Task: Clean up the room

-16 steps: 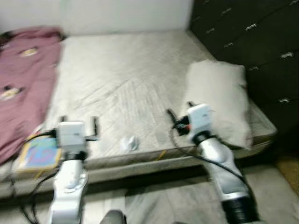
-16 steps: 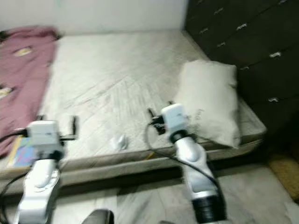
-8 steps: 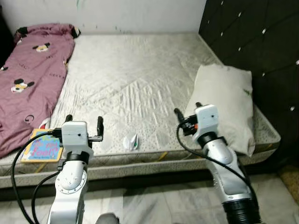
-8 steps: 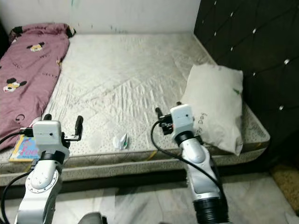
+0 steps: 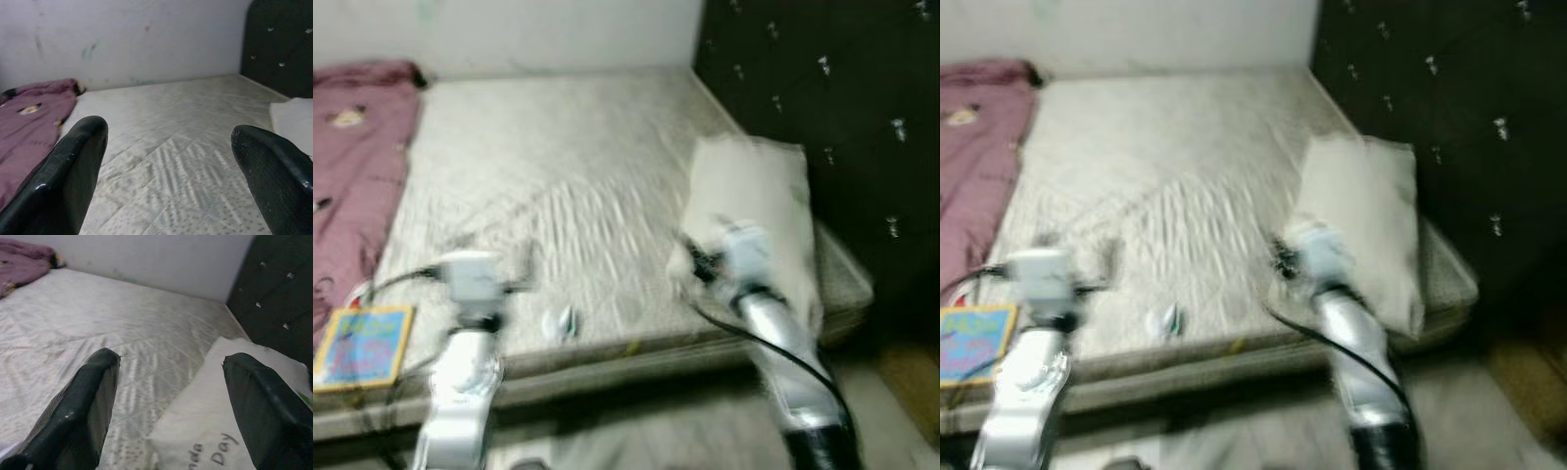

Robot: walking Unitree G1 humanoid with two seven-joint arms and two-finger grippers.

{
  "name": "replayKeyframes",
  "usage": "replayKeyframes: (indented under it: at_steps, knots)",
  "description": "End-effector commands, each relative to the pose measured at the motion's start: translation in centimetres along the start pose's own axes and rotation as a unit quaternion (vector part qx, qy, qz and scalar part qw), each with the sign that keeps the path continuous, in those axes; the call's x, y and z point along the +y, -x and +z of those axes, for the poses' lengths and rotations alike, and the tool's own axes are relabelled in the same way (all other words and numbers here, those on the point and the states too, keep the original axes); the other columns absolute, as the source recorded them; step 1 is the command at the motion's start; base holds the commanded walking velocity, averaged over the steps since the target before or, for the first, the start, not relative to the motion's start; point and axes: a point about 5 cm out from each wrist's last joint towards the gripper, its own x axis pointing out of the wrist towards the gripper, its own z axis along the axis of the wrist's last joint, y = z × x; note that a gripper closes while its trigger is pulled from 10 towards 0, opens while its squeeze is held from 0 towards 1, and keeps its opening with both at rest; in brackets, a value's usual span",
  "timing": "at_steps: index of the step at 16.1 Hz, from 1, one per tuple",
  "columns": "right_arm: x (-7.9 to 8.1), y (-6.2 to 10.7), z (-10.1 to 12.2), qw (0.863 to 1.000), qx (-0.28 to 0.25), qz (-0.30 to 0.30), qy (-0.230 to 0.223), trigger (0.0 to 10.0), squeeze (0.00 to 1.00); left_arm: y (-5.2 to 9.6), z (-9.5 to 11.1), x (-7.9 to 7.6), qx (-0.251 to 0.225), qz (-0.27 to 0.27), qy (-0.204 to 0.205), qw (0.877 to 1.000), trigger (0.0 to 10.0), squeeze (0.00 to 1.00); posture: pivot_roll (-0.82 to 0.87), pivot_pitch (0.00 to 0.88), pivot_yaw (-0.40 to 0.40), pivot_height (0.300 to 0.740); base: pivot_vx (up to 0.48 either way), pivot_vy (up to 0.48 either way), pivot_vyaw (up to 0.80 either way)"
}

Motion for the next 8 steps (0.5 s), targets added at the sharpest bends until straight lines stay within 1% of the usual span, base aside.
replayKeyframes:
  at_steps: [1,2,4,7,8]
  knots:
    - [1.57,-0.85,1.71,0.999,-0.035,0.026,-0.007,10.0,0.0,0.11,-0.15,1.51,0.005,0.022,-0.016,1.0,10.0,0.0,-0.03,0.0,-0.061,0.74,0.315,0.0,0.0]
    - [1.53,-0.84,1.67,0.999,-0.035,0.027,-0.008,10.0,0.0,0.11,-0.1,1.47,0.003,0.024,-0.014,1.0,10.0,0.0,-0.03,0.0,-0.062,0.74,0.307,0.0,0.0]
    - [1.46,-0.83,1.55,0.999,-0.033,0.027,-0.006,10.0,0.0,0.09,-0.32,1.41,0.011,0.039,-0.026,0.999,10.0,0.0,-0.02,0.0,-0.064,0.74,0.0,0.0,0.0]
    - [1.44,-0.83,1.46,0.999,-0.034,0.031,-0.002,10.0,0.0,0.1,-0.53,1.48,0.017,0.044,-0.01,0.999,10.0,0.0,-0.02,0.0,-0.068,0.74,0.0,0.0,0.0]
    - [1.57,-0.85,1.48,0.999,-0.035,0.035,0.004,10.0,0.0,0.14,-0.56,1.49,0.018,0.045,-0.009,0.999,10.0,0.0,-0.02,0.0,-0.069,0.74,0.0,0.0,0.8]
